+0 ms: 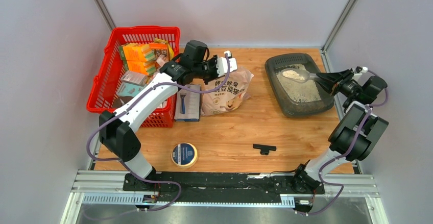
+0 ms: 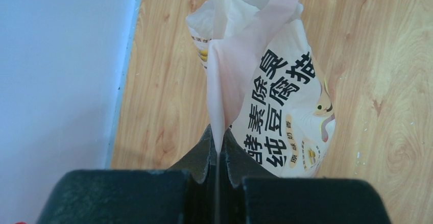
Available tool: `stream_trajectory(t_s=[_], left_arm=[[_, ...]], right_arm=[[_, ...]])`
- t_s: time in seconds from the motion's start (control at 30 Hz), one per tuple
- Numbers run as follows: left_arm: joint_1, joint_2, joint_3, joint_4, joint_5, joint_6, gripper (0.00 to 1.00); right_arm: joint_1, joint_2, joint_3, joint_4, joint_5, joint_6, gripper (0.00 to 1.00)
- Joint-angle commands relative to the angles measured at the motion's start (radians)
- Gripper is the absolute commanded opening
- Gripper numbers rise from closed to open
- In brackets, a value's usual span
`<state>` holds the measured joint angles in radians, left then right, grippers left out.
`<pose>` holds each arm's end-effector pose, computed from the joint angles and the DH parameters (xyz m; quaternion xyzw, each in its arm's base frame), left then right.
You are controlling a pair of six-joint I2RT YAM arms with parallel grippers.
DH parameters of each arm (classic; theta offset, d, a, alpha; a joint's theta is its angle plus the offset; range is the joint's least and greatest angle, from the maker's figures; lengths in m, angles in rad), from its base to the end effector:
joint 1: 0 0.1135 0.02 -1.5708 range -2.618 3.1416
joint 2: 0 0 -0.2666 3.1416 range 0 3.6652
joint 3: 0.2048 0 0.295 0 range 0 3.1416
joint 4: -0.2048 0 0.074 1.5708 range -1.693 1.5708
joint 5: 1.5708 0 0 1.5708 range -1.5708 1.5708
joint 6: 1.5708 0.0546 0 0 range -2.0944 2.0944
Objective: Fill the litter box with clean litter
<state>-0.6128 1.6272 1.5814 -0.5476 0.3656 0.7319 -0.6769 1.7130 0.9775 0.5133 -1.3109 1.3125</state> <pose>0.3405 -0.2632 0.3565 0.6075 0.6261 -0.1327 0.4704 0.3434 -0.2082 0.2087 0.3120 0.6565 0.6069 0.3214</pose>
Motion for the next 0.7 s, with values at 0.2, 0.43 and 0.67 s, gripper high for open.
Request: stream_trajectory(t_s=[0.2, 0.43, 0.67], left_arm=[[-0.001, -0.007, 0.032, 0.014, 0.044, 0.024, 0.0], [-0.001, -0.021, 0.008, 0.008, 0.052, 0.009, 0.0], [-0.002, -0.038, -0.021, 0.008, 0.049, -0.014, 0.0]], right_arm=[[-0.059, -0.189, -0.065, -0.262, 0.307, -0.33, 0.0], [-0.041, -0.224, -0.065, -0.397, 0.596, -0.489, 0.0], [0.017, -0.142, 0.026, -0.432, 0.737, -0.519, 0.0]])
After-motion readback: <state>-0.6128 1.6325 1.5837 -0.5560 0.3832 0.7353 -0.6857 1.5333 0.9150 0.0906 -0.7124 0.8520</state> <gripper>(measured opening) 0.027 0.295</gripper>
